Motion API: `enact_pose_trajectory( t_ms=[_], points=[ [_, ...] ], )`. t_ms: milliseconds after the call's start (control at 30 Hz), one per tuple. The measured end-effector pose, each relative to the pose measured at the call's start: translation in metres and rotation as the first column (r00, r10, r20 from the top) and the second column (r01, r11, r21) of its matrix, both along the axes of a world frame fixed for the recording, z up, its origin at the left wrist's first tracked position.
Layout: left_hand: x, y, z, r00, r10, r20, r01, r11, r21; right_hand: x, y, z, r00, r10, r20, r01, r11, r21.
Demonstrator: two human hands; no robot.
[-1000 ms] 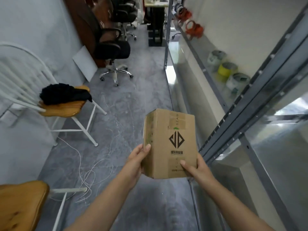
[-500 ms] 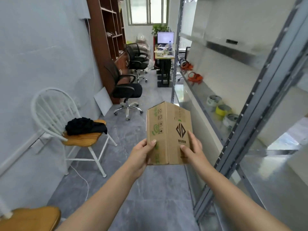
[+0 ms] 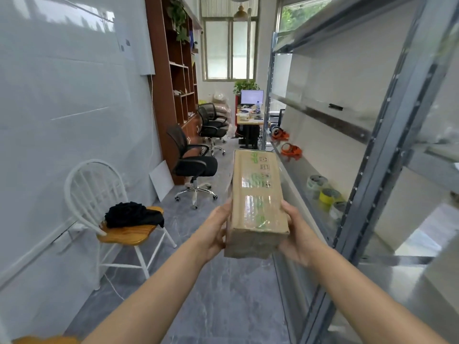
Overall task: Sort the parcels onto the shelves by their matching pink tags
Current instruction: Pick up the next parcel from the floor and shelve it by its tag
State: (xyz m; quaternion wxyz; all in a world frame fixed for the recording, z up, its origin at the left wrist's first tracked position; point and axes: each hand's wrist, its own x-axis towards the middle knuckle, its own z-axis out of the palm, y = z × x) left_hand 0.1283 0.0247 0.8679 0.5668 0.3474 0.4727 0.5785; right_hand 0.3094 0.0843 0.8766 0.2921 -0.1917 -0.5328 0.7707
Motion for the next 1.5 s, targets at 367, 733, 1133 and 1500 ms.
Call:
enact_pose_trajectory(
  t_ms=[367, 733, 1133, 1500],
  points=[
    [0.004, -0.007, 0.028, 0.964, 0.251, 0.082, -0.261, 0.954, 0.149, 0.030, 0.018, 0.030, 0.954, -0.292, 0.061, 0.279, 0.946, 0.165],
    [0.039, -0.025, 0.039, 0.846, 0.508, -0.162, -0.424, 0.825, 0.373, 0.032, 0.005, 0.028, 0.894, -0.440, 0.083, 0.368, 0.827, 0.426],
    [0.038, 0.003, 0.047, 0.955, 0.288, -0.074, -0.243, 0.899, 0.365, 0.046, -0.007, 0.023, 0.838, -0.546, 0.013, 0.515, 0.798, 0.313],
    [0.038, 0.032, 0.034, 0.954, -0.297, -0.040, 0.299, 0.936, 0.188, 0.052, -0.036, 0.013, 0.639, -0.766, -0.062, 0.755, 0.611, 0.239]
  ],
)
